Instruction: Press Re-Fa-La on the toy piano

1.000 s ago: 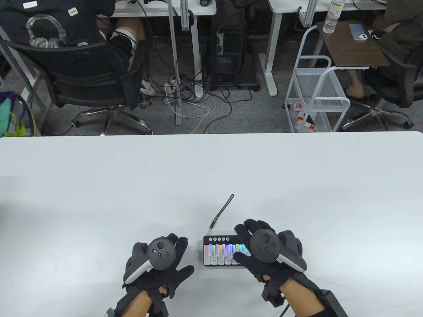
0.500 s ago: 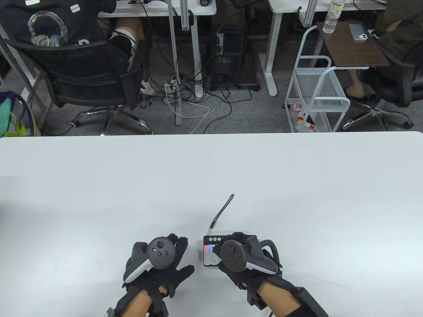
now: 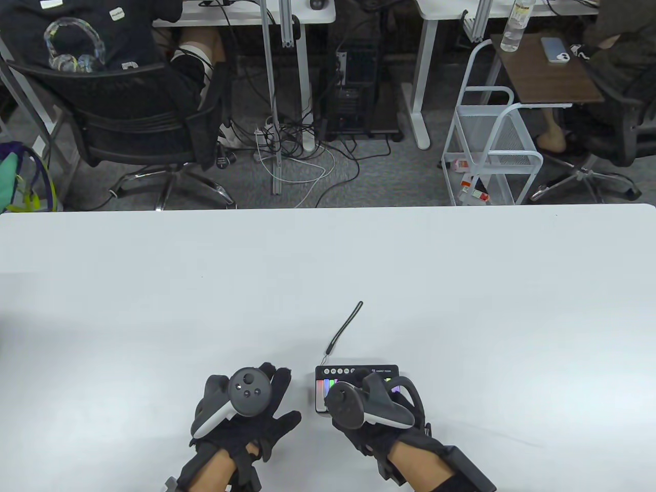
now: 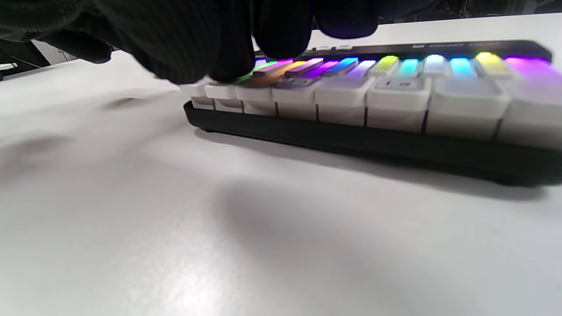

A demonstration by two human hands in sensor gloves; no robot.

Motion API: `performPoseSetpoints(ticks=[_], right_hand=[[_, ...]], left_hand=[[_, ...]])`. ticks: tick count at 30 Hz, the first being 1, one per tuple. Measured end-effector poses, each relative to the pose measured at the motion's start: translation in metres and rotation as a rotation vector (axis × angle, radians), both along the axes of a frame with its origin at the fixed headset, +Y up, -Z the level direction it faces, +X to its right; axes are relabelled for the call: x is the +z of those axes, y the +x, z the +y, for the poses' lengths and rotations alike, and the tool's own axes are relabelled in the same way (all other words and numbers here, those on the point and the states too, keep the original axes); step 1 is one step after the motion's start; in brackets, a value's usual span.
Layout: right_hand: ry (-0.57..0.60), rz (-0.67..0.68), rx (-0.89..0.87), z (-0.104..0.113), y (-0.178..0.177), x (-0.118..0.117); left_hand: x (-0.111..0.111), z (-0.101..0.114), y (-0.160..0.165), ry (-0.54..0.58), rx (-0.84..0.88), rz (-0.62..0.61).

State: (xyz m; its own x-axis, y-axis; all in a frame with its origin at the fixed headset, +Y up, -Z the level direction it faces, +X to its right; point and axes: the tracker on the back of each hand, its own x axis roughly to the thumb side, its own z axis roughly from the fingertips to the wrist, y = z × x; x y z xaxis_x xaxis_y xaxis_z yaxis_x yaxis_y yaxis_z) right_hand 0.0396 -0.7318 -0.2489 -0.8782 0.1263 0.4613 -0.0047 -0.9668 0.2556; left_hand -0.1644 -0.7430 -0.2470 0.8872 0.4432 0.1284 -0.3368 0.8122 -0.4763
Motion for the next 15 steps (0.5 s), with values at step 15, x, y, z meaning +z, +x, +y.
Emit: performPoseSetpoints(ticks=[15], right_hand=[[-0.024, 0.006, 0.038, 0.0020, 0.0001, 0.0040]], left_hand=[[-0.0003, 0.0002, 0.0003, -0.002, 0.000, 0.001]])
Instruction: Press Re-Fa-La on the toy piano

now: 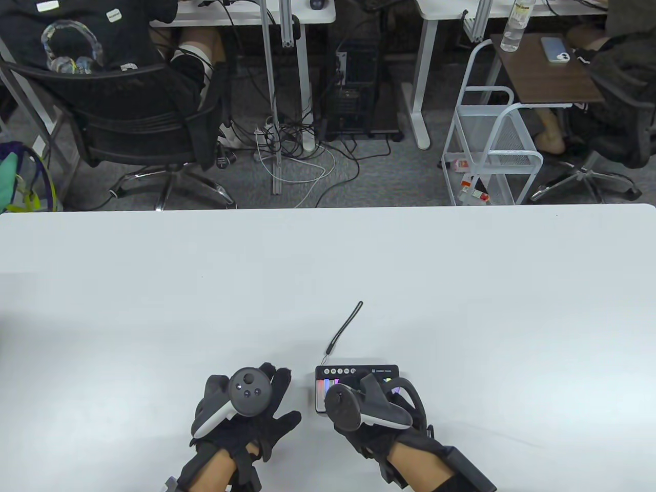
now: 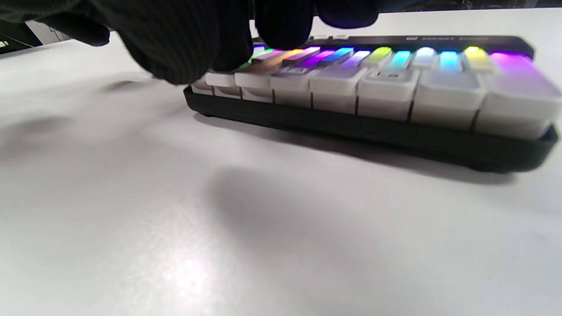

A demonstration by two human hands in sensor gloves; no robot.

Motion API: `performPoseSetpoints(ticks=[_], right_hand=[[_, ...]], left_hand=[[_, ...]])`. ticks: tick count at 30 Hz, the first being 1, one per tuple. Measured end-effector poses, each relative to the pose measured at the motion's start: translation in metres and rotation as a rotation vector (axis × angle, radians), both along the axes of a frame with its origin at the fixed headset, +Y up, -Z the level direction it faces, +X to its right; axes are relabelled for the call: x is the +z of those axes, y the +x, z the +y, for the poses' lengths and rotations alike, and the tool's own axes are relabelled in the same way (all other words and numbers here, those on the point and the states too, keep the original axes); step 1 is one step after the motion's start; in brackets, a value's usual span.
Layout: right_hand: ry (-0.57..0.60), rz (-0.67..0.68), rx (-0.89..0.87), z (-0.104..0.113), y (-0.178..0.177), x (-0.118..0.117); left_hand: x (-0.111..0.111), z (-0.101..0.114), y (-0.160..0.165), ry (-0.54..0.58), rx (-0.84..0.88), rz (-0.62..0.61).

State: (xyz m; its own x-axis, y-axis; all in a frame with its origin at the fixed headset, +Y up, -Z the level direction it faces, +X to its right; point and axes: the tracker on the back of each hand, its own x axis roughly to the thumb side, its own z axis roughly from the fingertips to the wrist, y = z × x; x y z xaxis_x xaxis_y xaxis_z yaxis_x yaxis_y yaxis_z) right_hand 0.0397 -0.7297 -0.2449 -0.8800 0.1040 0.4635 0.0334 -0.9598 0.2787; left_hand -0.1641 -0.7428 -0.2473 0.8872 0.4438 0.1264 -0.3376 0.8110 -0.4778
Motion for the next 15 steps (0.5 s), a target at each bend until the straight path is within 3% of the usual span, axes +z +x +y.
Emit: performPoseSetpoints(ticks=[15], right_hand=[[0.007, -0.080, -0.028, 0.006, 0.029, -0.001]], left_hand=[[0.000, 0.000, -0.001, 0.001, 0.004, 0.006]])
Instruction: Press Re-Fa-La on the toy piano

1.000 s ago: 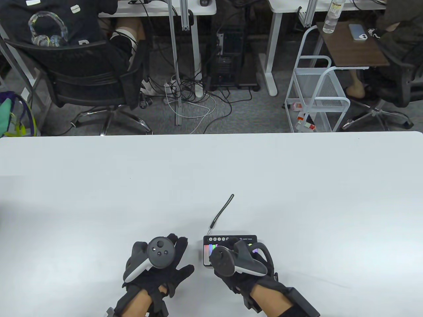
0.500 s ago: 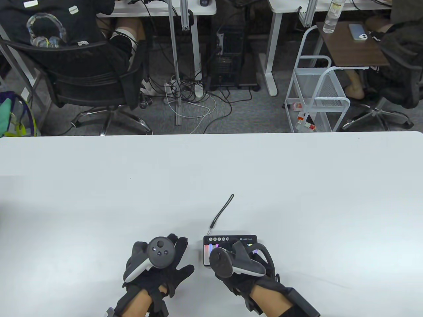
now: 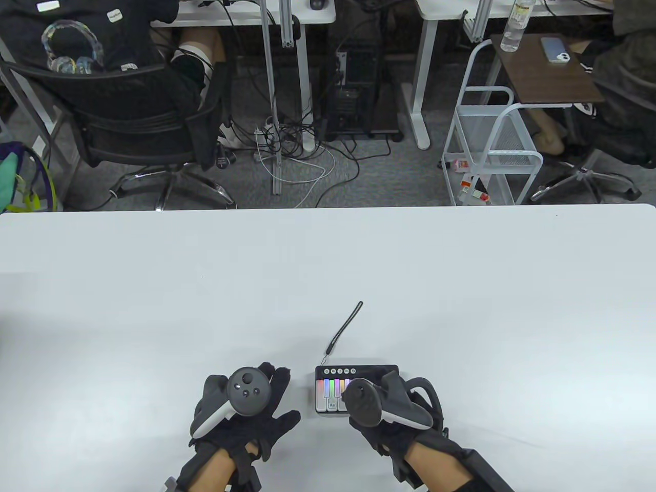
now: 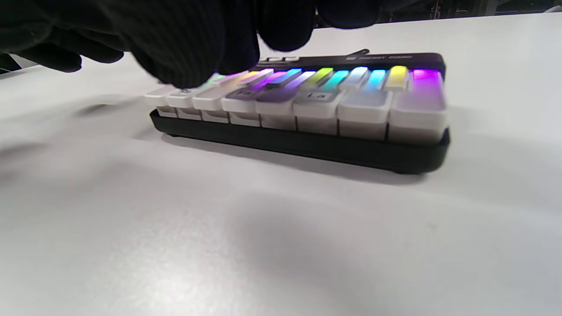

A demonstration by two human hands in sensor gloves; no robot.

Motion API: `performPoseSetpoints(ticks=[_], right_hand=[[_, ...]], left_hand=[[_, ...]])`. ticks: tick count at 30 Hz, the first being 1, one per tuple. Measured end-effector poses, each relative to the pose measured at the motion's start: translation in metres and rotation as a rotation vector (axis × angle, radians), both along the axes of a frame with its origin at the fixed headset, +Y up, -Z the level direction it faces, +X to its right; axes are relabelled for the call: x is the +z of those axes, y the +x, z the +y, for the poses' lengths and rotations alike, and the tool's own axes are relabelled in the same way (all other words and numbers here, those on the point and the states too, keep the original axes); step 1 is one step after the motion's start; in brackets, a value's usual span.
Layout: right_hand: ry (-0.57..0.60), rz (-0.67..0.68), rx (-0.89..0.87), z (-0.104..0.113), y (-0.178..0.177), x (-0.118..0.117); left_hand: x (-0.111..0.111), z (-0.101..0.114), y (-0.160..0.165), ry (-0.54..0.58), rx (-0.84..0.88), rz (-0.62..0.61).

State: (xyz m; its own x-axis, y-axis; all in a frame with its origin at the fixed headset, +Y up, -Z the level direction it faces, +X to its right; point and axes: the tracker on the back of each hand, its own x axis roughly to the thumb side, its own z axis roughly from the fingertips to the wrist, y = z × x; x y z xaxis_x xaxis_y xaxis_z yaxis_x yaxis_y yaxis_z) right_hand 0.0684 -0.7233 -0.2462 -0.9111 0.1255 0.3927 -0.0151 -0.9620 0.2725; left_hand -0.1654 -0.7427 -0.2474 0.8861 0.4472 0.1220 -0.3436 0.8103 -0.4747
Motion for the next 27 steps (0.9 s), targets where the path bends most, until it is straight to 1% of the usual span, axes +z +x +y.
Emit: performPoseSetpoints(ticks=[5, 9, 23, 27], right_hand=[[-0.004, 0.000, 0.004, -0.0025, 0.0027, 0.0015], [-0.007, 0.010, 0.040, -0.0061, 0.0006, 0.0041], [-0.005, 0.011, 0.051, -0.0067, 0.0002, 0.0051], [-0.040, 0.007, 0.047, -0.0067, 0.0016, 0.0046]], left_hand=[[0.0000, -0.0003, -0.0002, -0.002, 0.000, 0.002], [0.0002, -0.0001, -0.0003, -0.003, -0.001, 0.004], [0.0000, -0.0001, -0.0009, -0.003, -0.002, 0.005], [-0.0002, -0.0002, -0.0009, -0.003, -0.002, 0.006]])
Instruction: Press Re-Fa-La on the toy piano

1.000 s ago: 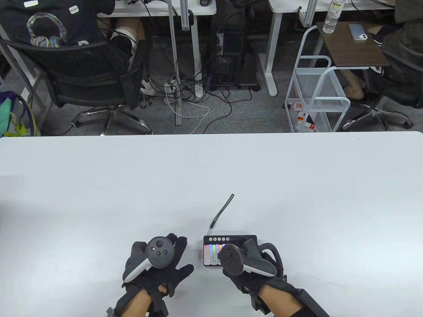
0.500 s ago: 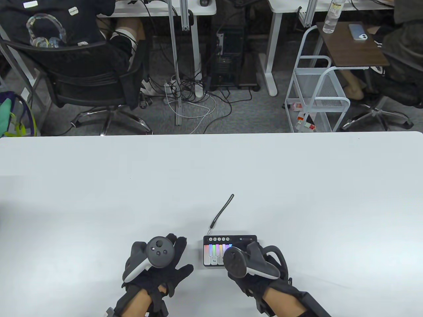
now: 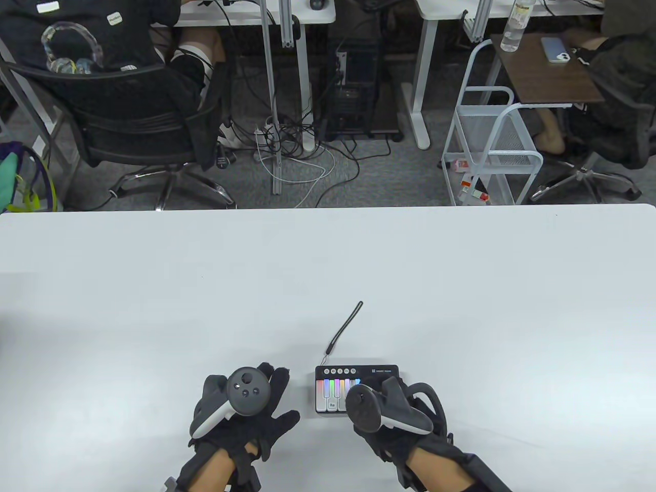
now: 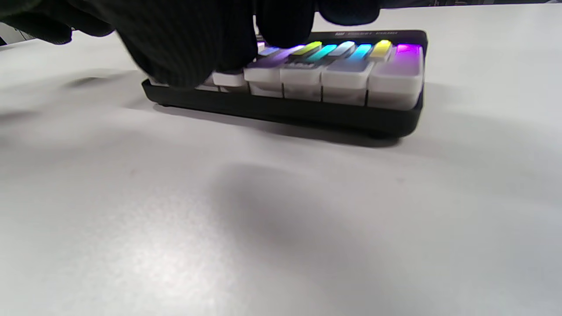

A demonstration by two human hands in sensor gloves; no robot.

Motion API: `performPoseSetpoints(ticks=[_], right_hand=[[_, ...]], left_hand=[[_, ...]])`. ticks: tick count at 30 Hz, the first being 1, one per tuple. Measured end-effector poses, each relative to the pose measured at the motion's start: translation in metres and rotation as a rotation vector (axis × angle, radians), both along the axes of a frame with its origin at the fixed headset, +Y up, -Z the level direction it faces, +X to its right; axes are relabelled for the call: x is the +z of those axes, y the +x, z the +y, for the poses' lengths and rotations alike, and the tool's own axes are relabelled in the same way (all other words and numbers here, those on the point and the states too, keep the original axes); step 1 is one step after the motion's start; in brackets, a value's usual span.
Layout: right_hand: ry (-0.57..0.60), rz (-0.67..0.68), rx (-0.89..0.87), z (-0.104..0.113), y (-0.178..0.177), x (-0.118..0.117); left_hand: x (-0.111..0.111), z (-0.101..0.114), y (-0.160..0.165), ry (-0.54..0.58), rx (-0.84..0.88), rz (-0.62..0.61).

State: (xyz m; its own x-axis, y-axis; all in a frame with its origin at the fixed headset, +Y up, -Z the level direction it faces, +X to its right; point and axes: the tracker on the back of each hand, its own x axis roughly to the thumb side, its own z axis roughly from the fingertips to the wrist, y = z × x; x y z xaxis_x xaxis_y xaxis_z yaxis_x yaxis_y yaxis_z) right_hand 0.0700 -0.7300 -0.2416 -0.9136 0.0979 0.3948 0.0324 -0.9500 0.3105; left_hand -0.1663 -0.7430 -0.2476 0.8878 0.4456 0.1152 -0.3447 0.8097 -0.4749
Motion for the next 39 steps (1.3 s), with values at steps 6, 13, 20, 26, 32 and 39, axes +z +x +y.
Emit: performPoseSetpoints(ticks=[6, 13, 20, 26, 32, 39], right_hand=[[0.007, -0.020, -0.048, 0.005, 0.007, -0.001], [0.017, -0.045, -0.050, 0.006, 0.020, -0.001], [0.021, -0.067, -0.046, 0.006, 0.033, 0.000], [0.019, -0.074, -0.044, 0.006, 0.037, 0.000], [0.017, -0.070, -0.037, 0.006, 0.037, 0.001], [0.013, -0.063, -0.018, 0.007, 0.036, 0.002]], left_hand=[[0.000, 0.000, 0.000, -0.001, 0.001, 0.002], [0.000, 0.000, 0.000, -0.005, 0.001, 0.002], [0.000, 0.000, 0.000, -0.009, 0.000, 0.003], [0.000, -0.001, 0.000, -0.014, 0.001, 0.005], [0.000, 0.000, -0.001, -0.017, 0.002, 0.008], [0.000, -0.001, -0.001, -0.021, 0.000, 0.007]])
